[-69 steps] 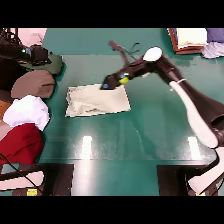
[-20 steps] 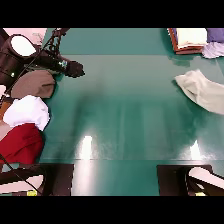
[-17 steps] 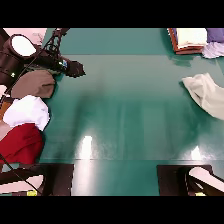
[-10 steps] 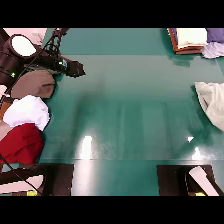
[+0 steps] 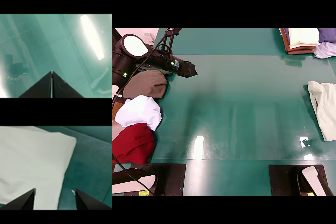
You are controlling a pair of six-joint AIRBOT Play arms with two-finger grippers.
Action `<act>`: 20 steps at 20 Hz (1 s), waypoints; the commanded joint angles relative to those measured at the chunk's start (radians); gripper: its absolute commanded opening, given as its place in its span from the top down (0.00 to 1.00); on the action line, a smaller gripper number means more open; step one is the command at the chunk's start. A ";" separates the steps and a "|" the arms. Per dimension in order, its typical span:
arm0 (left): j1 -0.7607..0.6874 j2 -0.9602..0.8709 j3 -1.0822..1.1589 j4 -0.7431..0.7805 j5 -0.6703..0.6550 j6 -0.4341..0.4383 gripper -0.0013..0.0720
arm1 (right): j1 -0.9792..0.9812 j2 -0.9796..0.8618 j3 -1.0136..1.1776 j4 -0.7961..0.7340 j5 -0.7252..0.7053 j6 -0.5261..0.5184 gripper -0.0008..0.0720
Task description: Fold the shirts.
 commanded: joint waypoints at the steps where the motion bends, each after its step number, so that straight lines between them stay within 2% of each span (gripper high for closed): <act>1: 0.000 -0.001 0.000 0.001 0.005 0.008 0.95 | 0.007 -0.003 0.093 0.082 0.098 -0.008 0.22; 4: 0.000 -0.001 0.000 0.003 0.034 0.008 0.95 | 0.195 -0.073 0.118 0.225 0.181 -0.074 0.22; 7: 0.000 0.000 0.000 0.002 0.033 0.003 0.95 | 0.482 -0.172 0.160 0.235 0.237 -0.079 0.23; 11: 0.000 0.000 0.000 0.002 0.039 0.003 0.95 | 0.786 -0.278 0.256 0.232 0.241 -0.090 0.24; 12: 0.000 0.000 0.000 0.002 0.039 0.003 0.95 | 0.839 -0.302 0.285 0.233 0.246 -0.101 0.36; 13: 0.000 0.000 0.000 0.002 0.039 0.003 0.95 | 0.888 -0.327 0.319 0.232 0.260 -0.119 0.68; 14: 0.000 0.000 0.000 0.002 0.039 0.003 0.95 | 0.925 -0.349 0.352 0.233 0.276 -0.138 0.90; 15: 0.000 0.000 0.000 0.002 0.039 0.003 0.95 | 0.958 -0.371 0.385 0.233 0.298 -0.142 0.97; 20: 0.000 0.000 0.000 0.002 0.039 0.003 0.95 | 1.022 -0.450 0.510 0.234 0.377 -0.147 0.97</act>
